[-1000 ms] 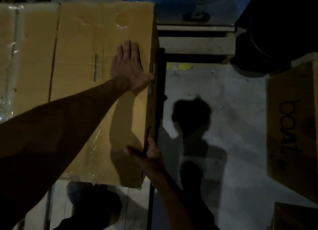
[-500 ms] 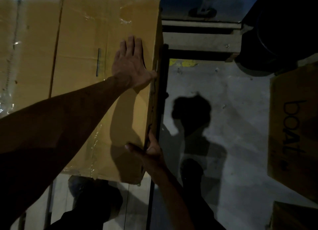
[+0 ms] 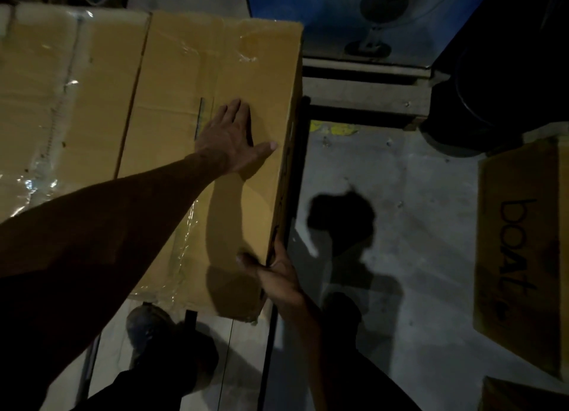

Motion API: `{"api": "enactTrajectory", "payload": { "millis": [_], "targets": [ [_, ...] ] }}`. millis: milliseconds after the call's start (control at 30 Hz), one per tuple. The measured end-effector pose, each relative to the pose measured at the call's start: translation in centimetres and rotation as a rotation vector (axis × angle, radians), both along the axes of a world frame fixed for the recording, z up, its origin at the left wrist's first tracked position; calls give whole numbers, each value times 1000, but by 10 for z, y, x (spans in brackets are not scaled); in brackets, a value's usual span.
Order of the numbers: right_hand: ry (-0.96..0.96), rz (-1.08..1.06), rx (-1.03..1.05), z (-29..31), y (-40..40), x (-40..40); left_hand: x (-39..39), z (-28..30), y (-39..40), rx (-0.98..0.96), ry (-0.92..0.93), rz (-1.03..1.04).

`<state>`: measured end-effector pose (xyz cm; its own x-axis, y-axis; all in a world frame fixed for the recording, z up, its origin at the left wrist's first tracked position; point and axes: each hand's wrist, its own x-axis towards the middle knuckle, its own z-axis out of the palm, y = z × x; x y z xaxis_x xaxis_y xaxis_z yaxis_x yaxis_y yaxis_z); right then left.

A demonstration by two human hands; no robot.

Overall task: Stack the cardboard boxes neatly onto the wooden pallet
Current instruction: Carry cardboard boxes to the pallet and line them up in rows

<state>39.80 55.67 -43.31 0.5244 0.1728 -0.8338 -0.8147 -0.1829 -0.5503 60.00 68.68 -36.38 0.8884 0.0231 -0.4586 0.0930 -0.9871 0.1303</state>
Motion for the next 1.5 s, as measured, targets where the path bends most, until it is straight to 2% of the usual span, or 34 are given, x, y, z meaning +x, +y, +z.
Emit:
{"api": "enactTrajectory", "payload": {
  "millis": [133,267,400,533,633,767,967,1233,1500],
  "targets": [
    [64,27,23,27,-30,1,-41,19,49,44,51,106],
    [4,33,-264,60,-67,-15,-110,59,90,56,128,270],
    [2,145,-366,77,-96,-27,-177,118,88,4,117,469],
    [-185,303,-468,185,-98,-14,-237,178,76,-89,95,623],
    [-305,309,-426,237,-88,-11,-277,215,60,-151,14,763],
    [-368,550,-413,292,-62,-18,-325,261,40,-219,-30,850],
    [-446,790,-399,357,-21,-39,-390,325,29,-284,-107,982],
    [-595,1081,-282,363,27,-67,-463,337,37,-219,-337,1202],
    [-629,1228,-264,395,42,-117,-522,355,34,-282,-332,1399]
  ]
}}
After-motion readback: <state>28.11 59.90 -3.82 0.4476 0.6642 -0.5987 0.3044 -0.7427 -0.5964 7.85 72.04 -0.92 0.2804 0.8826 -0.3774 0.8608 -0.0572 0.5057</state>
